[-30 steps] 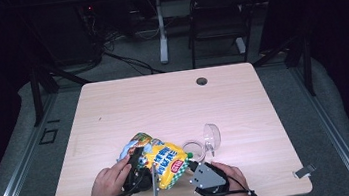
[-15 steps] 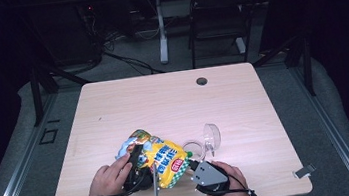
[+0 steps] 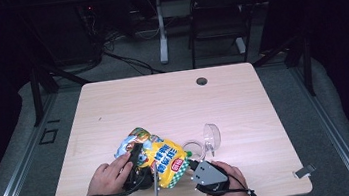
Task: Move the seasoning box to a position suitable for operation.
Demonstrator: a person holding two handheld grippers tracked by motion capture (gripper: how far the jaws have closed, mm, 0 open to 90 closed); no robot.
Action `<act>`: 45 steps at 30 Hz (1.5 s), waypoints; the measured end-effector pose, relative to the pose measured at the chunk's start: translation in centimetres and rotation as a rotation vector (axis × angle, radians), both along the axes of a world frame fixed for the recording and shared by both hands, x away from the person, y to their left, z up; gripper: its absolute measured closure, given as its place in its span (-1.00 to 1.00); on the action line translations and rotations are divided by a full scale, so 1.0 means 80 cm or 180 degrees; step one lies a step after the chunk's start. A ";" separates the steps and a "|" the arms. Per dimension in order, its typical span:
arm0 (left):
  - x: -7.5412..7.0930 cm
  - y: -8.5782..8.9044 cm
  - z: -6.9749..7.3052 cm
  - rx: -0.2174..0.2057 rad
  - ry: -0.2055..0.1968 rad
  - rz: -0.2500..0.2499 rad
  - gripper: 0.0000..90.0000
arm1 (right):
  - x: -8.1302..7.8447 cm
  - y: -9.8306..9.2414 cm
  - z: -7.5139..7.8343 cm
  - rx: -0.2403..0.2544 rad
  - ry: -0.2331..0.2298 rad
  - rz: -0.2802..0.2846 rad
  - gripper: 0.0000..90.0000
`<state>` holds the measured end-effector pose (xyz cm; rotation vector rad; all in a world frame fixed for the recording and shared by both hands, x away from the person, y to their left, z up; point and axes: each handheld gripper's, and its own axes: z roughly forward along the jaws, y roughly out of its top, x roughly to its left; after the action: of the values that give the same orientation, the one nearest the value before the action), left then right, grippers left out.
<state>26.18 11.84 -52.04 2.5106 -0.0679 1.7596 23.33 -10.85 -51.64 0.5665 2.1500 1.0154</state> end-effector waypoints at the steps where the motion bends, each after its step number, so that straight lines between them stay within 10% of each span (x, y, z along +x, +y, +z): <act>1: 0.000 0.000 0.001 0.0013 -0.0002 0.0005 0.44 | 0.000 0.000 0.000 0.0008 0.0000 0.0003 1.00; 45: -0.008 -0.006 0.013 0.0271 -0.0189 -0.0064 0.45 | 0.007 -0.006 -0.003 0.0159 0.0077 -0.0068 1.00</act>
<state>25.55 11.38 -51.03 2.5051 -0.1746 1.8620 23.92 -11.34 -51.91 0.6273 2.1404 1.0580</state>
